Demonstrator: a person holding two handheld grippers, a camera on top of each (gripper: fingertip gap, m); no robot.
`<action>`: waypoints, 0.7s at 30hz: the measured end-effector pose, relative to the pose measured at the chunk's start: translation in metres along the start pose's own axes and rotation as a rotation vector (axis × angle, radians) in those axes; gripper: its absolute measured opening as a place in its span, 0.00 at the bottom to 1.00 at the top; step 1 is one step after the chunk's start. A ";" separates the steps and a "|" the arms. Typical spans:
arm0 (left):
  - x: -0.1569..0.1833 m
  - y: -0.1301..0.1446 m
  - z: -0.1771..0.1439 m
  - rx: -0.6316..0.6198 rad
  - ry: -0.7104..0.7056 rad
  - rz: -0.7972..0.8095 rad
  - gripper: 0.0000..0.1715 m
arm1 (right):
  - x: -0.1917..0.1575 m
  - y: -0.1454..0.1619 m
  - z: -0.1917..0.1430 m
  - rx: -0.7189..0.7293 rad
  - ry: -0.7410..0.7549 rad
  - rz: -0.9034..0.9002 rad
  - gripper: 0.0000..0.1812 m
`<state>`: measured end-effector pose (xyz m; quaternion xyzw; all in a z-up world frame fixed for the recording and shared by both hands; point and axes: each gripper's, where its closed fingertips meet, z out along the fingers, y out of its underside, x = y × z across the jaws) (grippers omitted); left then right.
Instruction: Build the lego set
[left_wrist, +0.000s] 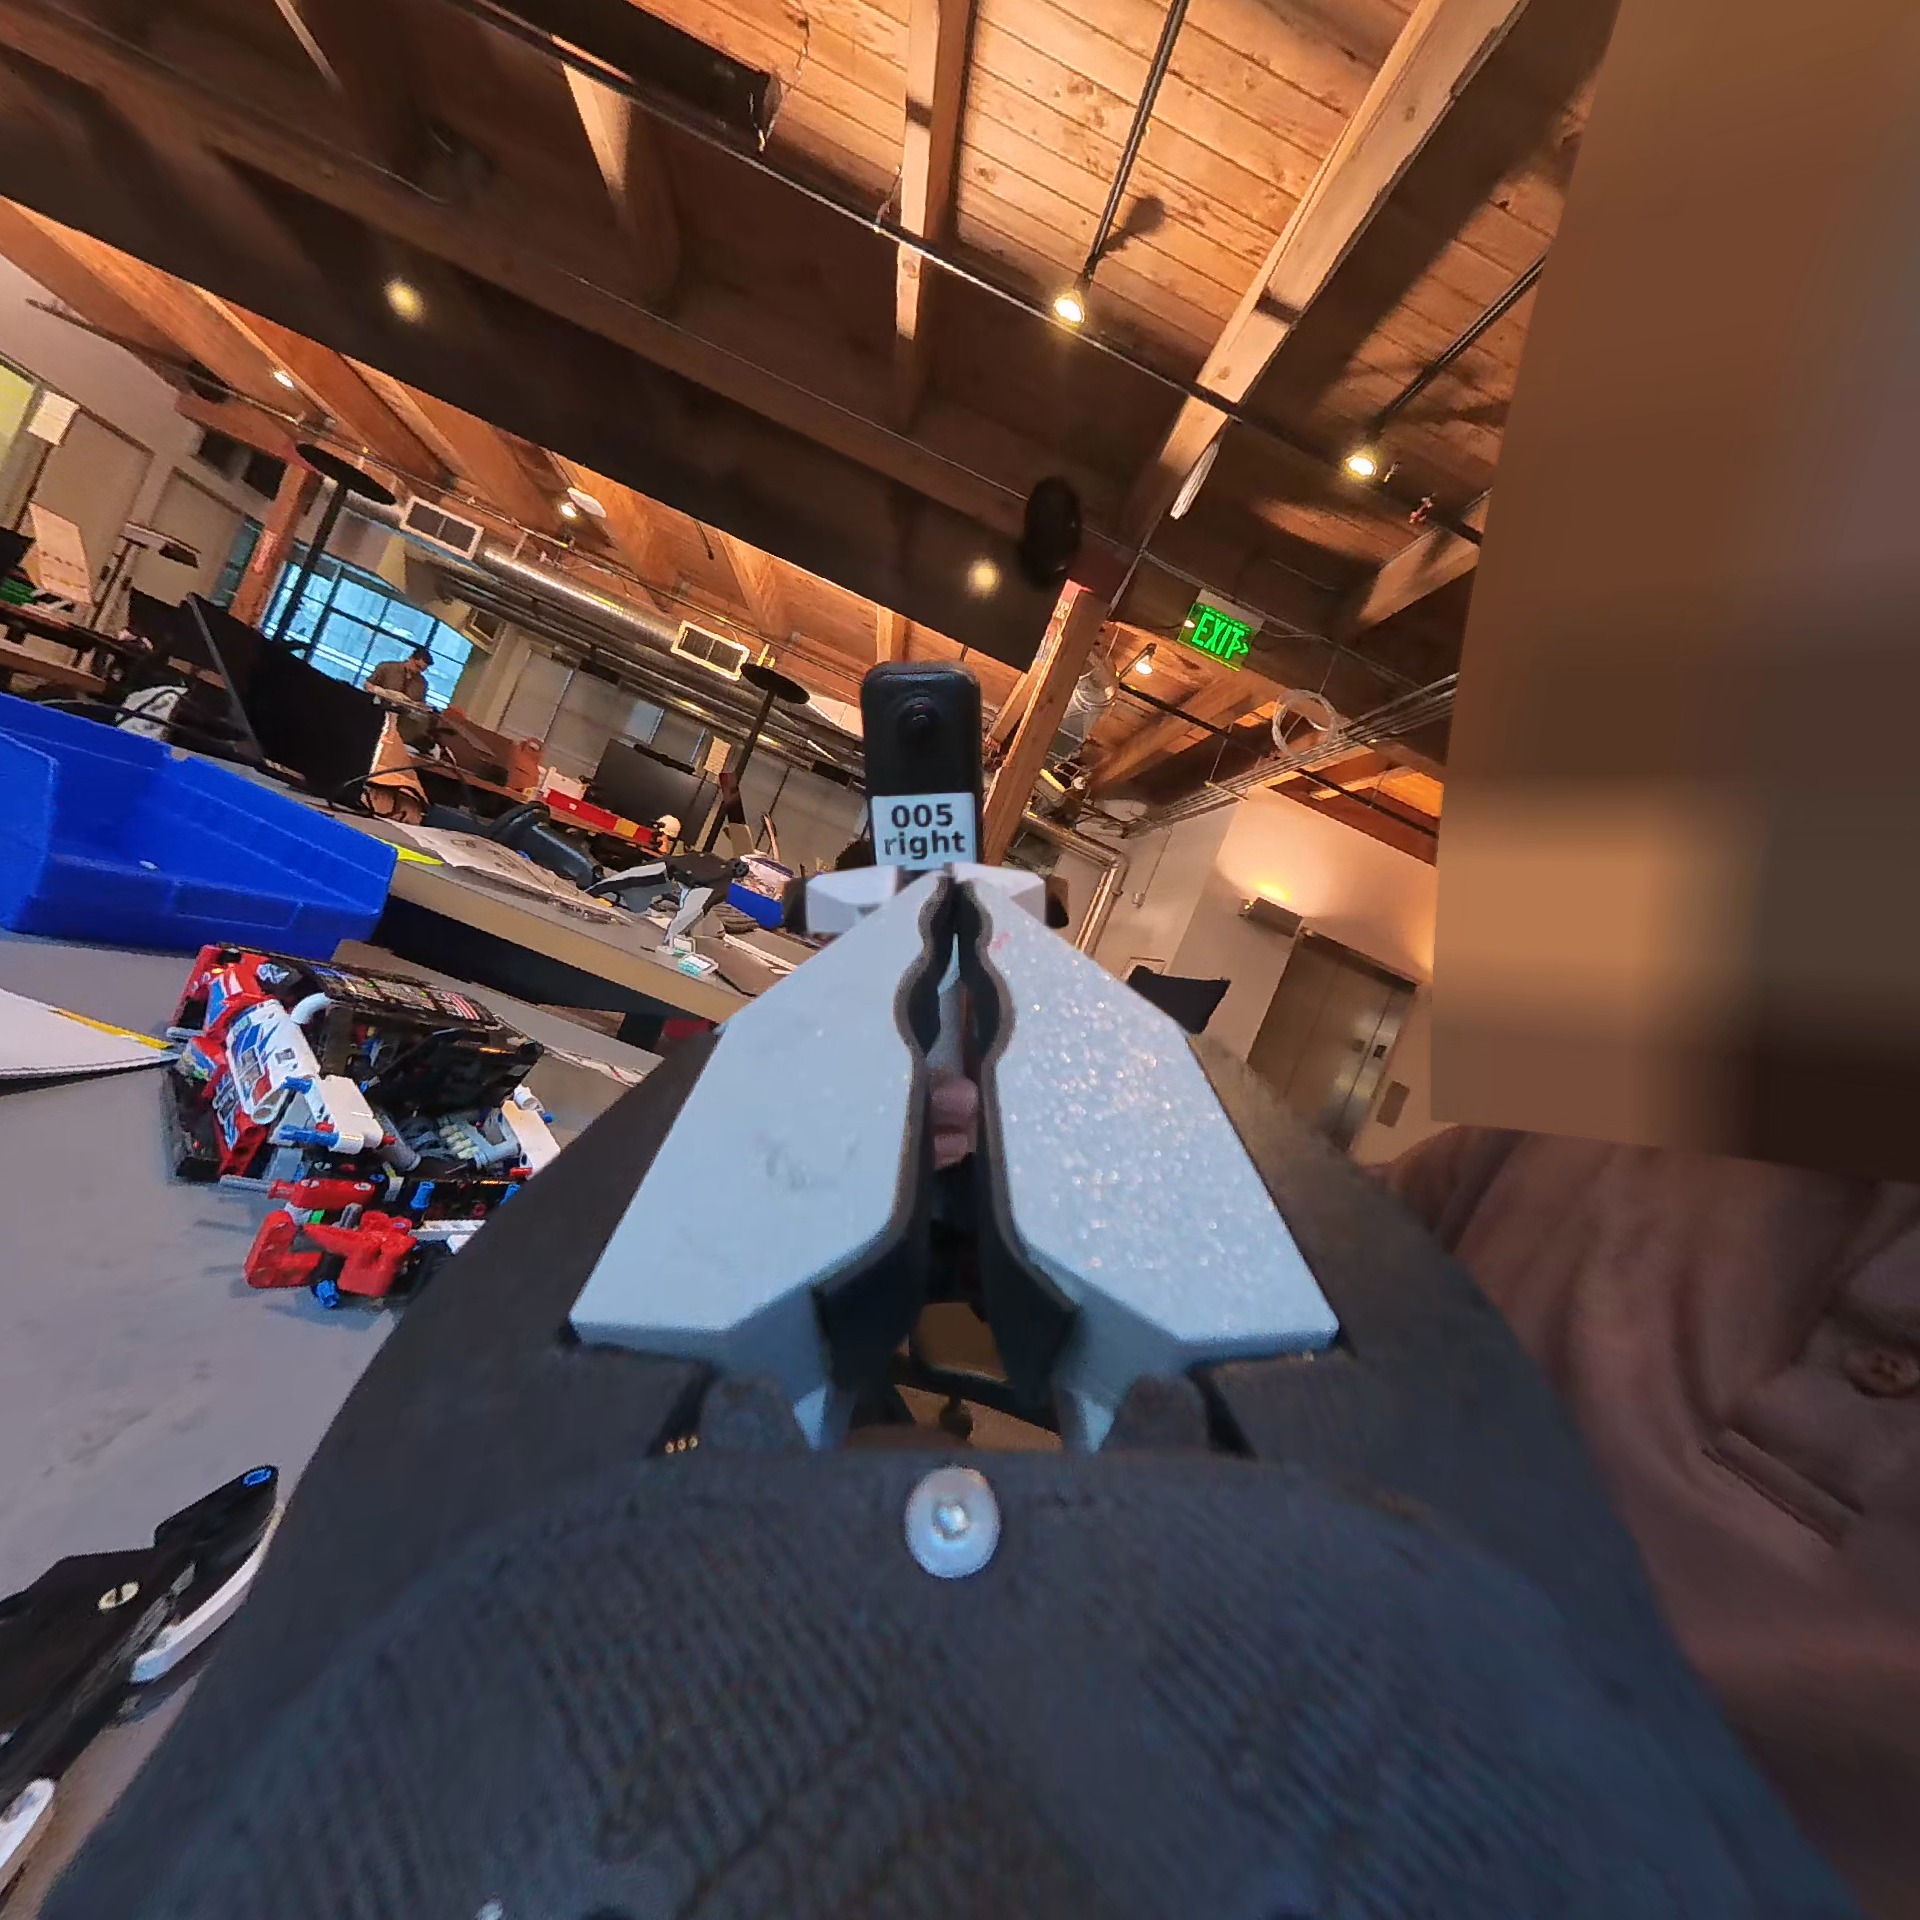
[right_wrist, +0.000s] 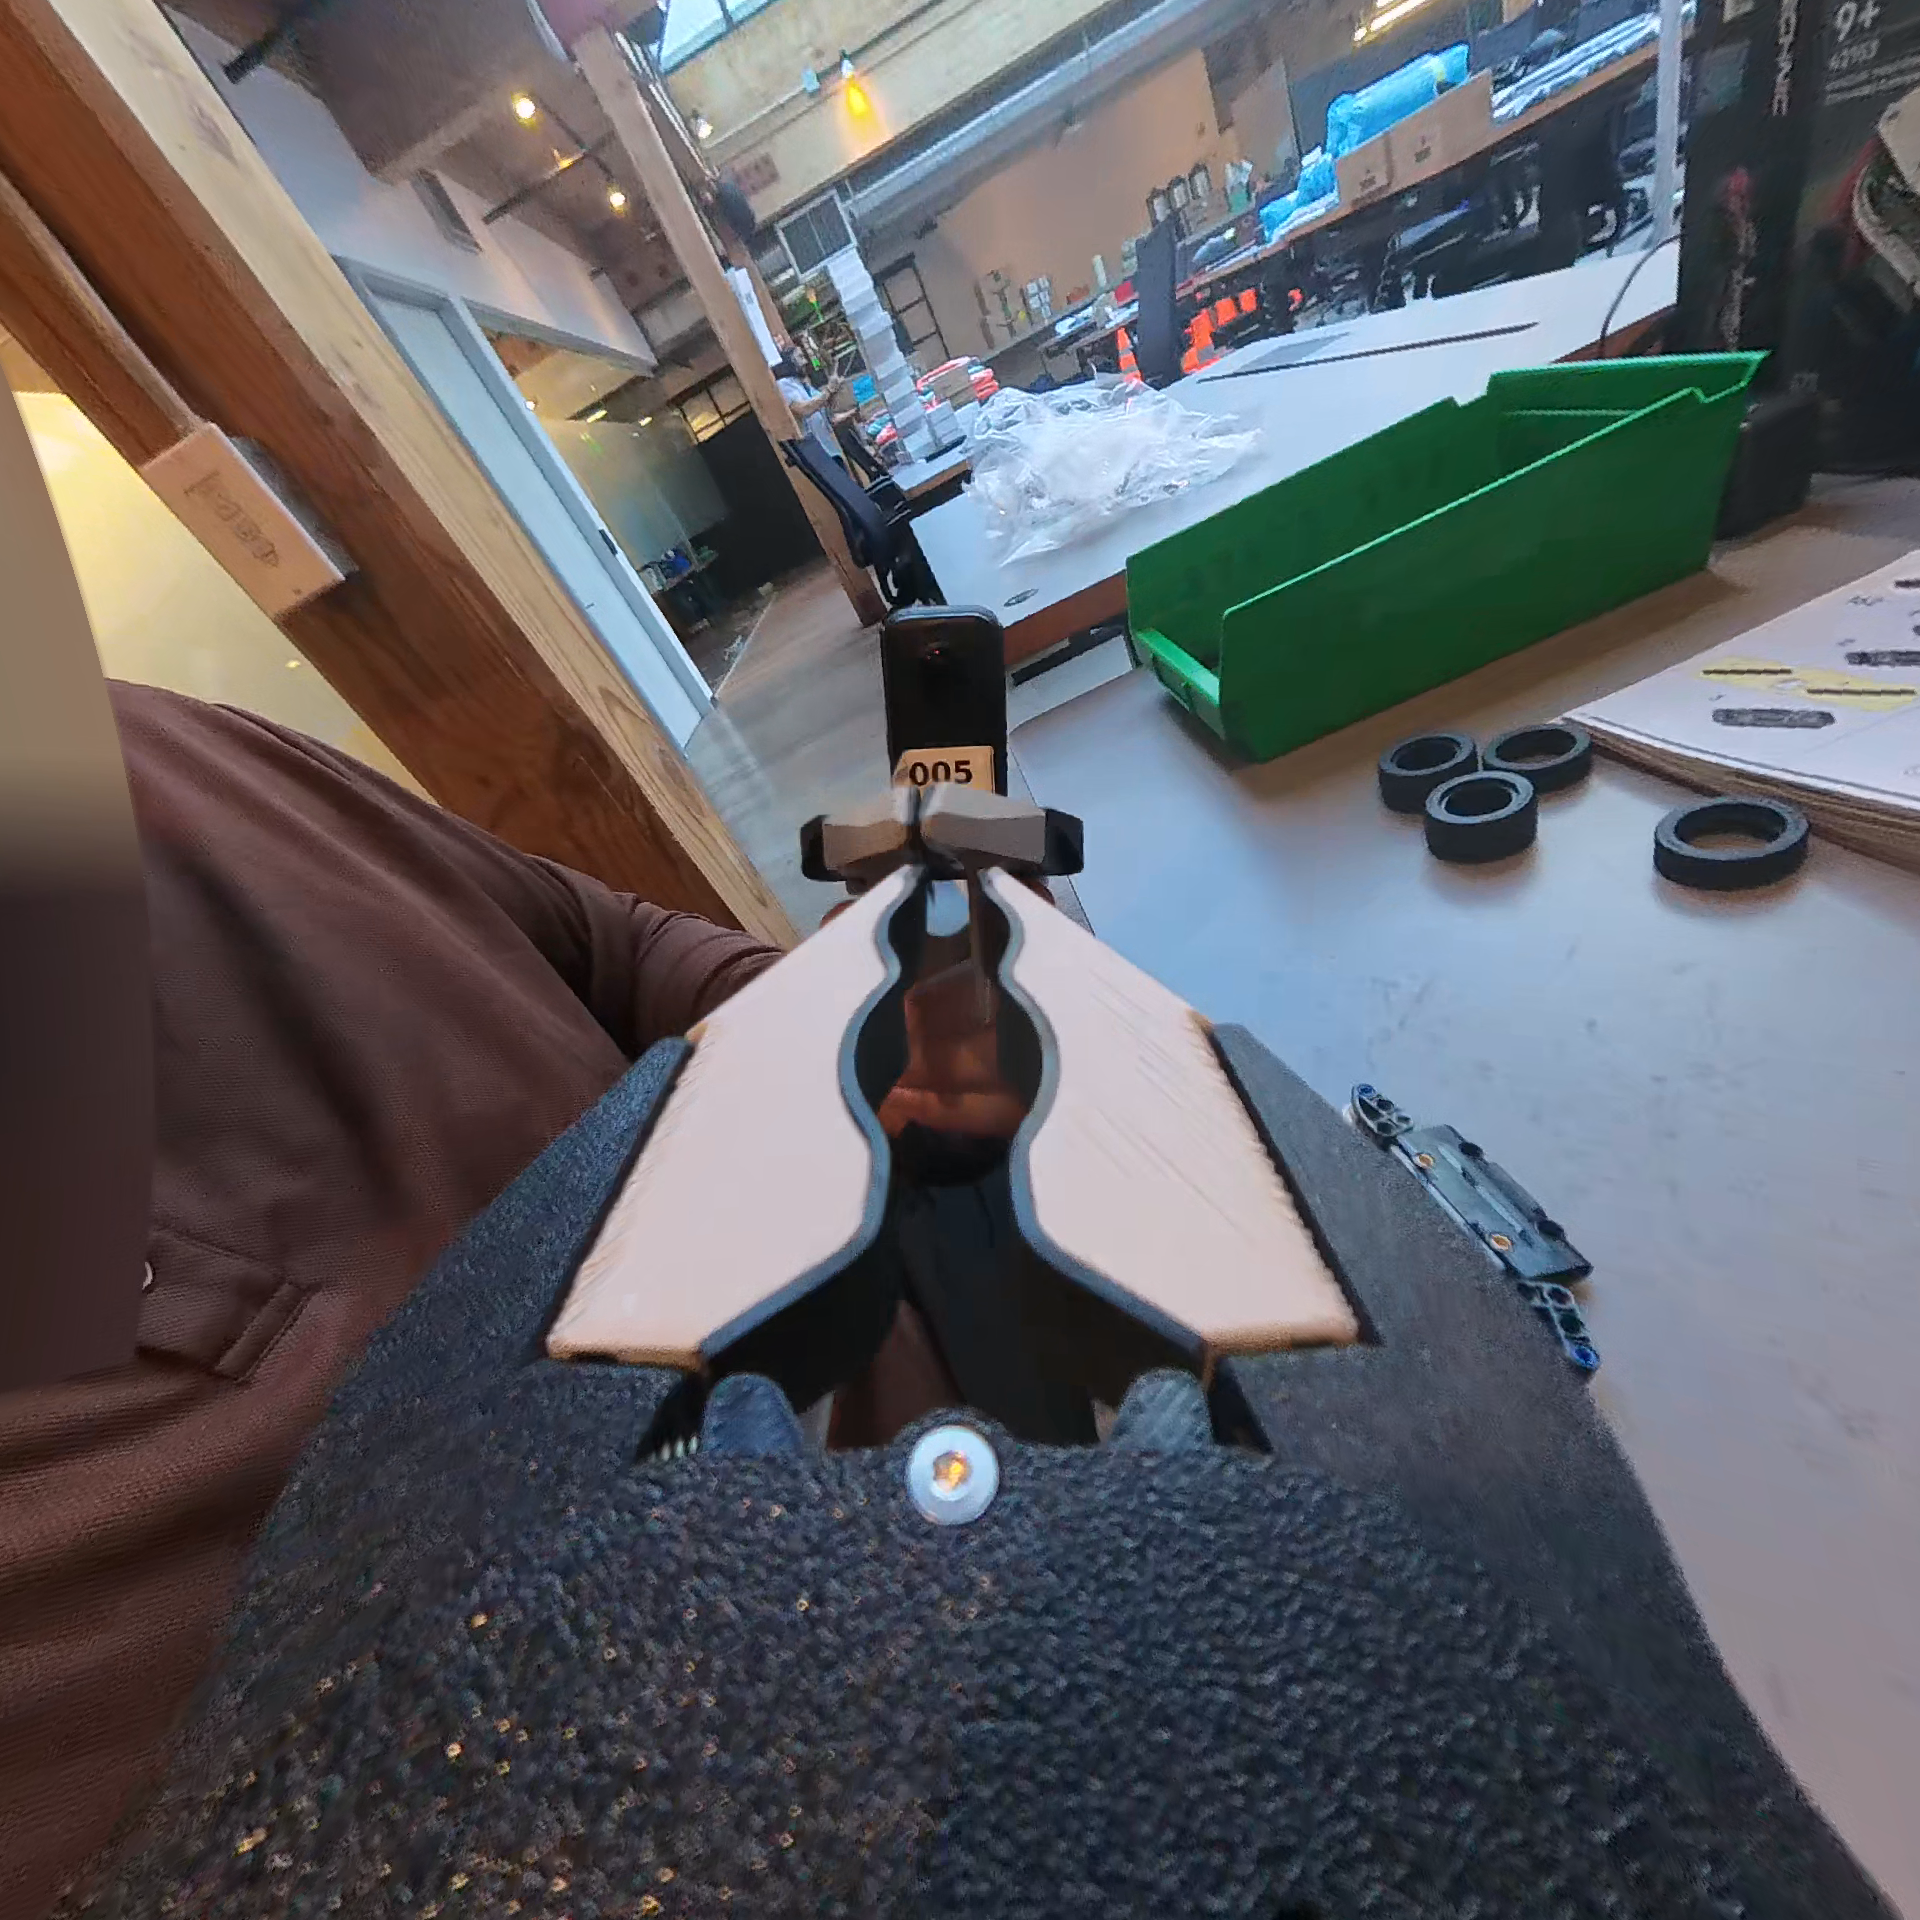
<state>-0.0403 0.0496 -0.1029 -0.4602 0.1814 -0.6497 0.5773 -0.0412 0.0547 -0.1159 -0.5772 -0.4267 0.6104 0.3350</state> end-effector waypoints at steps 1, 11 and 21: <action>-0.001 -0.001 0.000 0.004 -0.007 0.005 0.00 | -0.001 -0.001 0.000 0.000 -0.004 -0.005 0.02; -0.005 -0.001 -0.001 0.020 -0.023 -0.062 0.00 | -0.007 0.001 -0.001 -0.006 0.006 -0.089 0.00; -0.045 0.013 -0.053 -0.372 -0.085 0.123 0.35 | 0.047 0.052 -0.035 -0.198 0.181 0.015 0.00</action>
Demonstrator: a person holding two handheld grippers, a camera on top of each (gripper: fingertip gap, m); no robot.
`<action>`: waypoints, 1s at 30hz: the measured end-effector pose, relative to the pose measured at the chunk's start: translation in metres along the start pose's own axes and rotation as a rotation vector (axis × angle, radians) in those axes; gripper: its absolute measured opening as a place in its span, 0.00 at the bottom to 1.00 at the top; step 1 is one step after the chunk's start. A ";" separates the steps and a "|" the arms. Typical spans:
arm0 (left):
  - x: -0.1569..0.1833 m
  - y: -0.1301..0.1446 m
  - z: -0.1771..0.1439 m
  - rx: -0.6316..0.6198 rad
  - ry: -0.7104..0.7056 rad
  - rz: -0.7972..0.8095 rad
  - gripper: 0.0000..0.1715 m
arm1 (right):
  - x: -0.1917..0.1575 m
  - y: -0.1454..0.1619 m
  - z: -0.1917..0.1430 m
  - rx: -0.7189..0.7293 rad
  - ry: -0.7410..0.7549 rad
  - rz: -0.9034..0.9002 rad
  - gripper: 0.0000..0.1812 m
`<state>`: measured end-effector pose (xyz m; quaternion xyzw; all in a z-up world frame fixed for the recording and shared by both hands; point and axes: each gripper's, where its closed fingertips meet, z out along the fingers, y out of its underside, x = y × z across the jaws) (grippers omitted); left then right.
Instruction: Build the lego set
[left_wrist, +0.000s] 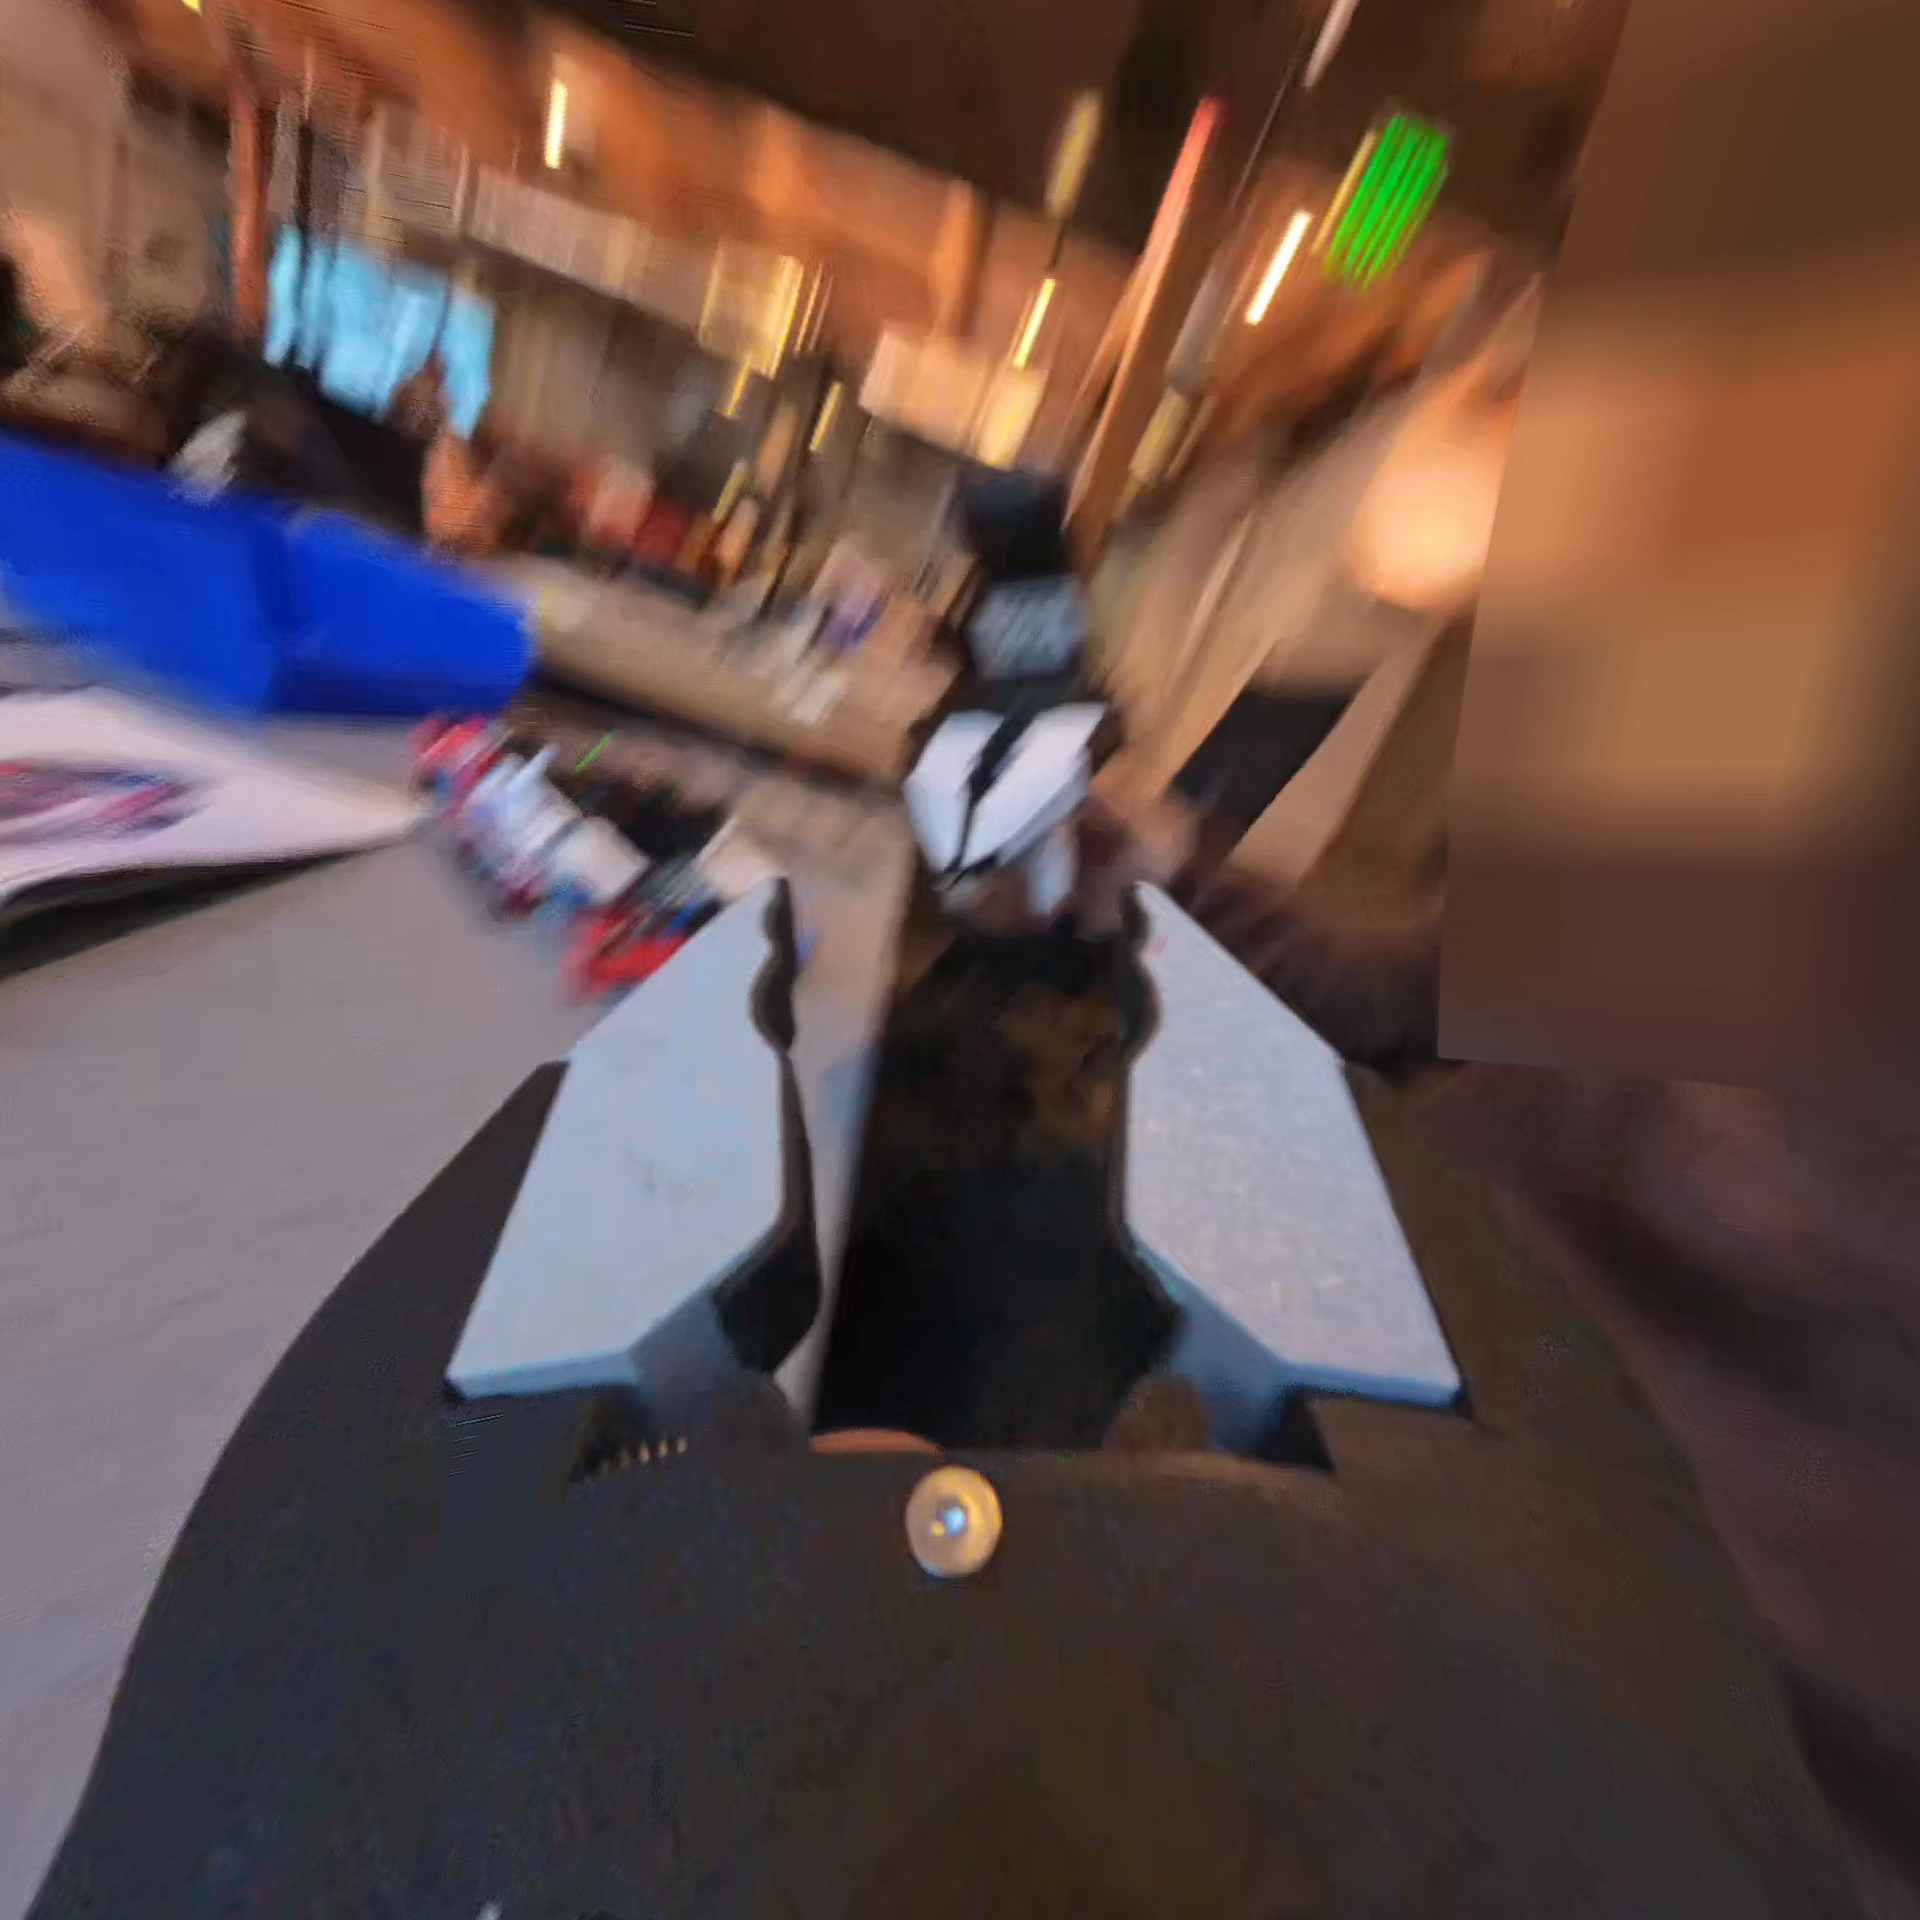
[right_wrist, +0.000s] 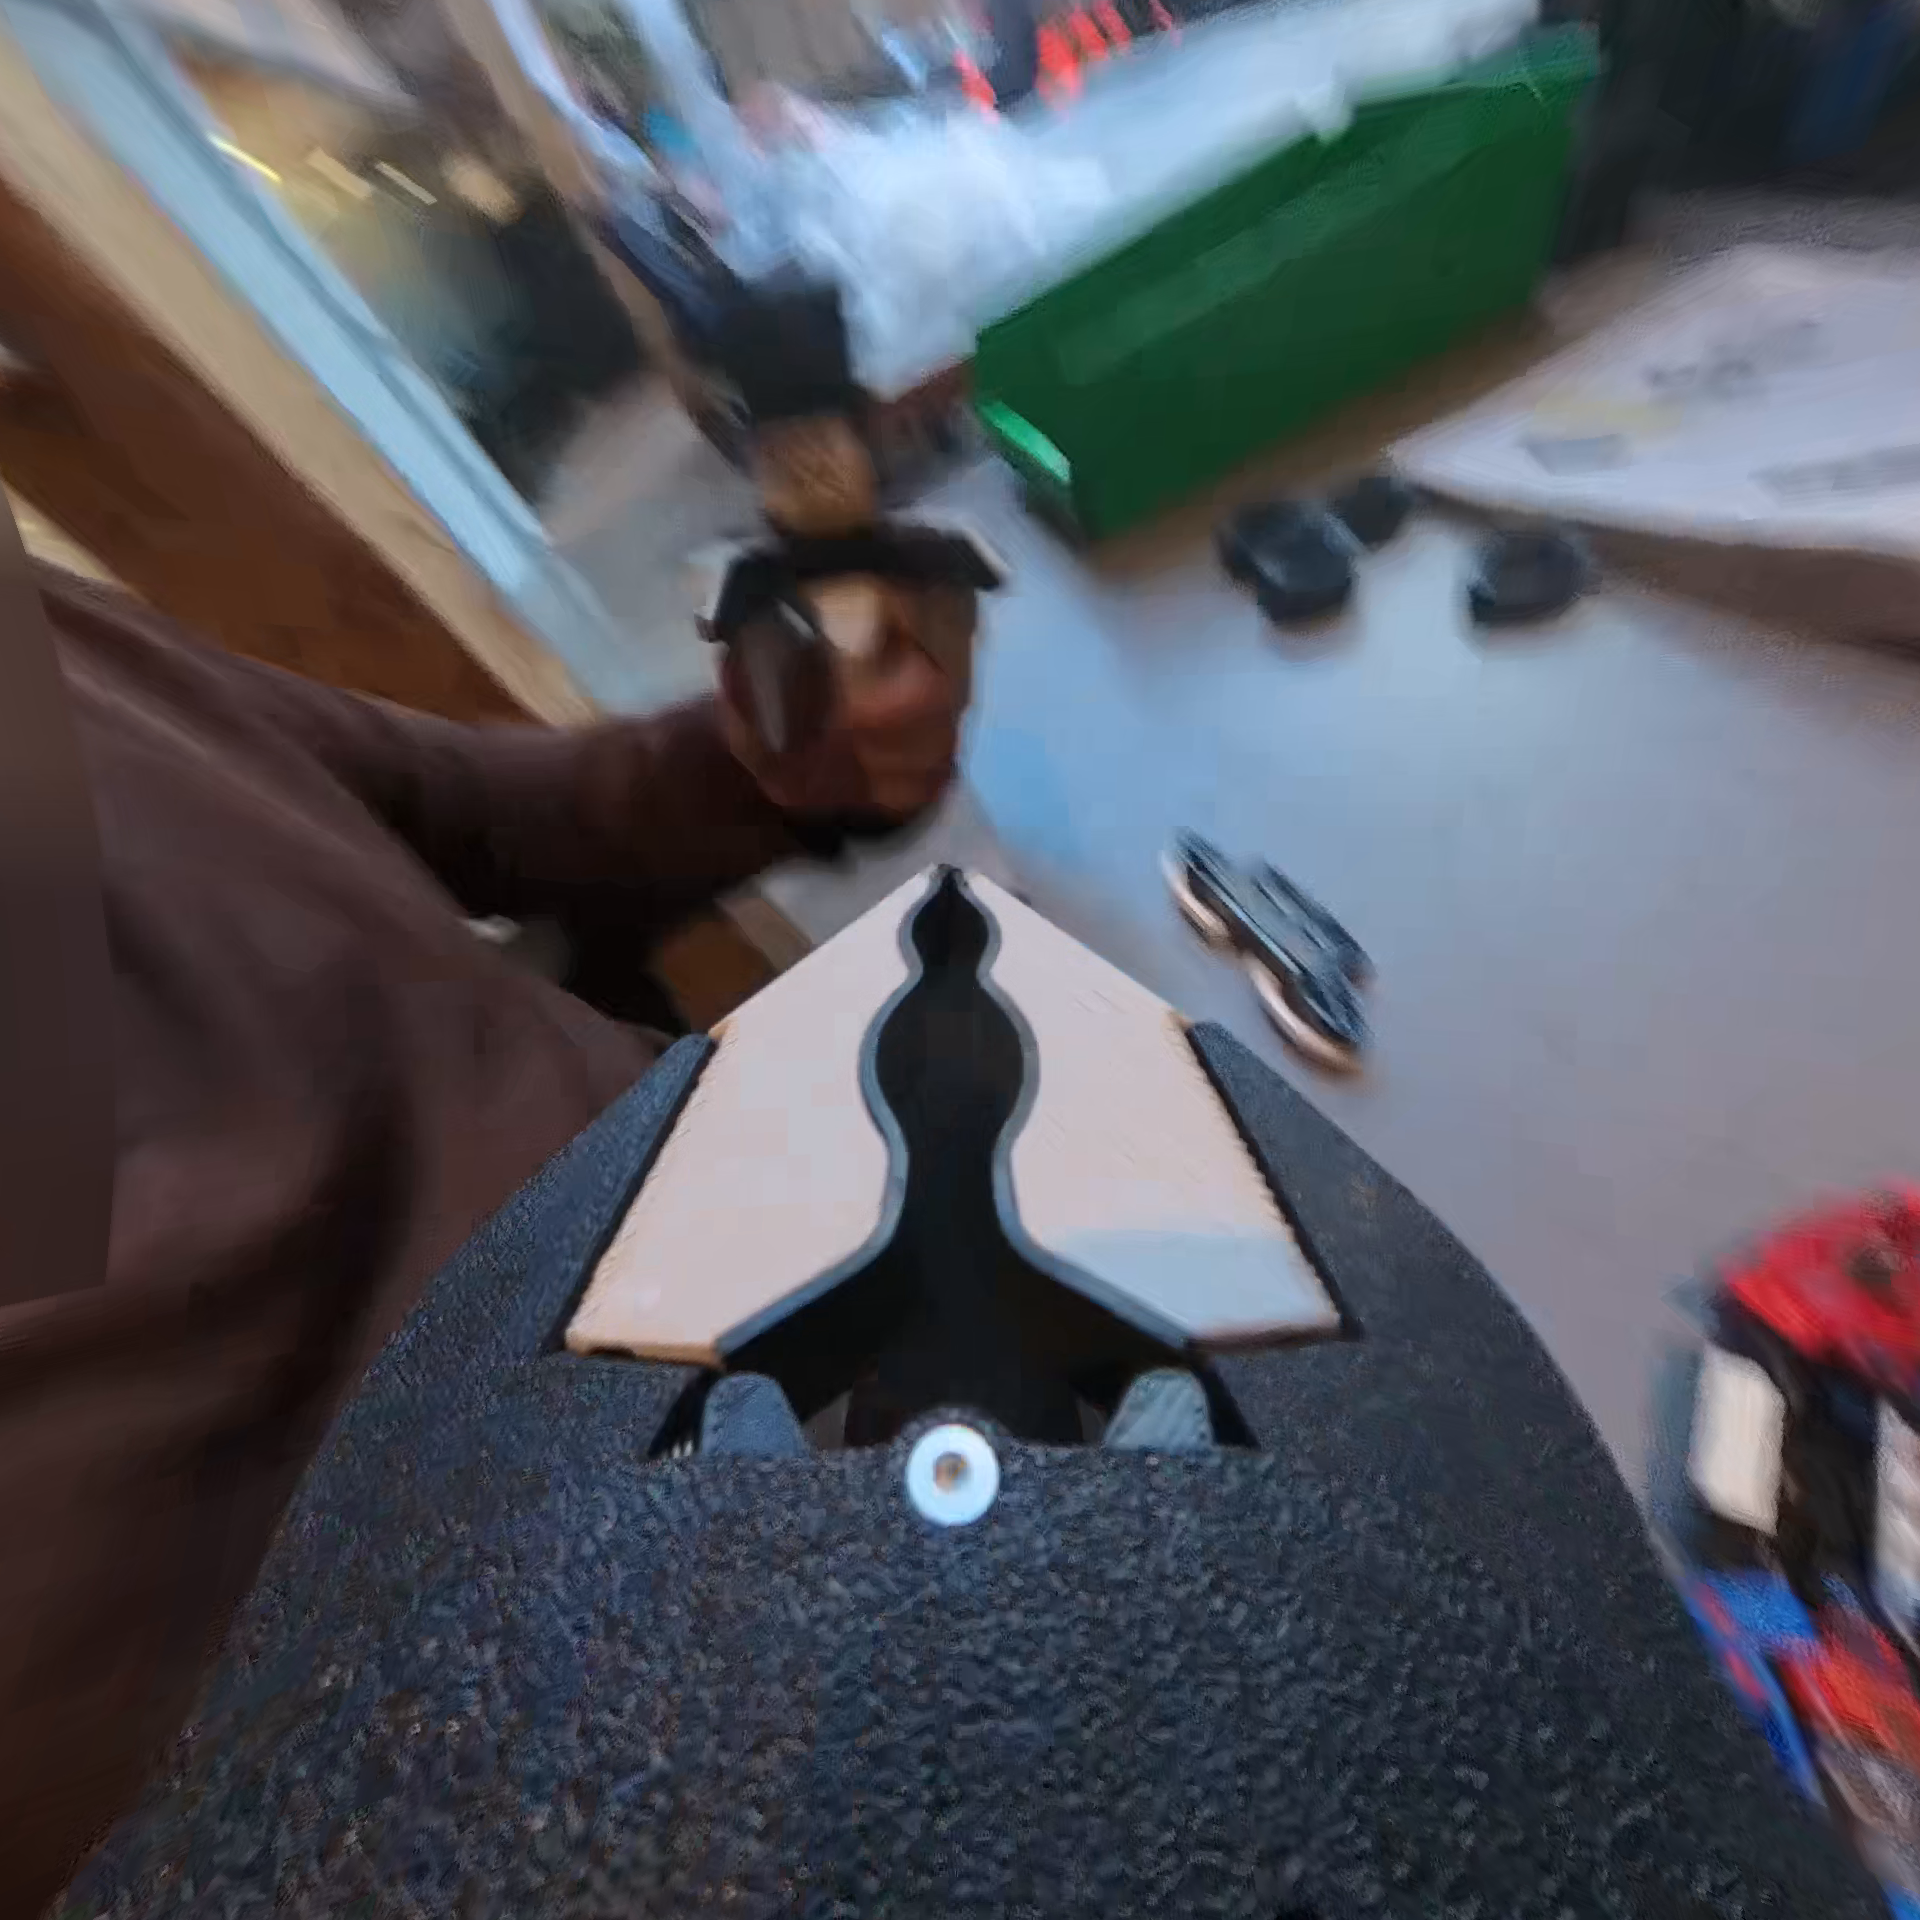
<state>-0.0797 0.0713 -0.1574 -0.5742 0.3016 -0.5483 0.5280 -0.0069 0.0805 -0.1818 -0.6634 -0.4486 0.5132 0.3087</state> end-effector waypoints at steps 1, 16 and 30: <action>-0.022 0.019 -0.001 -0.198 -0.103 0.119 0.31 | 0.018 0.017 0.004 -0.052 0.084 0.003 0.00; -0.097 0.131 0.040 -1.067 0.264 0.359 0.29 | 0.076 0.067 0.031 -0.196 0.229 -0.090 0.00; -0.083 0.135 0.038 -1.033 0.324 0.296 0.21 | 0.068 0.081 0.046 -0.303 0.148 -0.184 0.00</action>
